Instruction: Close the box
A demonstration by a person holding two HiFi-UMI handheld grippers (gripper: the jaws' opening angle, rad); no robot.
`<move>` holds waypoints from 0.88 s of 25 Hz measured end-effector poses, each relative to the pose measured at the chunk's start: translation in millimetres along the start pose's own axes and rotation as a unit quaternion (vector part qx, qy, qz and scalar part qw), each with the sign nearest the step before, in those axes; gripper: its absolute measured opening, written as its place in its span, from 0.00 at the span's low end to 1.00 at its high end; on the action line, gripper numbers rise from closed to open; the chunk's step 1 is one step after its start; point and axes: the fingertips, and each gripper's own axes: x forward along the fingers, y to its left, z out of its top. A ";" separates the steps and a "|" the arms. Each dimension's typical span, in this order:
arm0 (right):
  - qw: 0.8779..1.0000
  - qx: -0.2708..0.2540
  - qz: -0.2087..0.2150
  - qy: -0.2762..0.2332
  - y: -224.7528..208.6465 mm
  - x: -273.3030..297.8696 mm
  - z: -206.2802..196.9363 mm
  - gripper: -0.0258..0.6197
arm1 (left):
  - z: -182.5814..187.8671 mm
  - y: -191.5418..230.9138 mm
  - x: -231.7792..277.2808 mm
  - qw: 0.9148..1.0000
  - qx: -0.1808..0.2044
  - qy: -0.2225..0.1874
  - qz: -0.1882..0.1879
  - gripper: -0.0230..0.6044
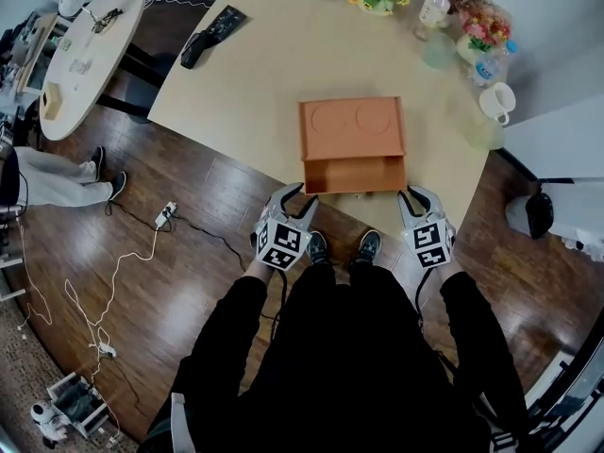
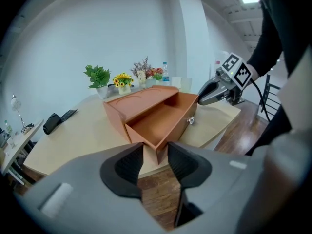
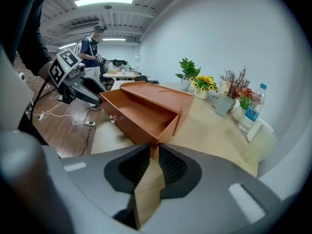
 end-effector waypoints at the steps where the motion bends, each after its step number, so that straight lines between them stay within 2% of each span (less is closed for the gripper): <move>1: 1.000 0.006 -0.005 -0.001 -3.4 2.7 2.4 0.13 | 1.4 2.3 2.2 1.000 -0.001 0.000 0.001 0.26; 7: 0.999 0.026 -0.018 -0.001 -17.2 16.3 13.2 0.13 | 12.2 17.0 11.8 0.999 -0.026 -0.004 0.019 0.26; 11: 0.999 0.031 -0.030 0.007 -19.2 17.7 10.8 0.14 | 11.2 19.2 10.9 1.000 -0.027 -0.005 0.013 0.26; 15: 0.995 0.082 -0.052 0.026 -12.9 0.8 1.6 0.17 | 26.7 41.0 -22.0 0.998 -0.044 -0.034 0.039 0.26; 17: 0.992 0.119 -0.039 0.023 1.8 -8.3 7.7 0.14 | 54.5 55.7 -35.0 0.996 -0.033 -0.060 0.057 0.26; 19: 0.986 0.165 -0.011 0.020 23.7 -7.9 18.7 0.14 | 84.8 62.8 -30.2 0.996 -0.004 -0.065 0.054 0.26; 22: 0.983 0.184 0.017 0.021 54.8 8.7 37.1 0.14 | 109.0 57.9 5.9 1.000 0.017 -0.013 0.007 0.26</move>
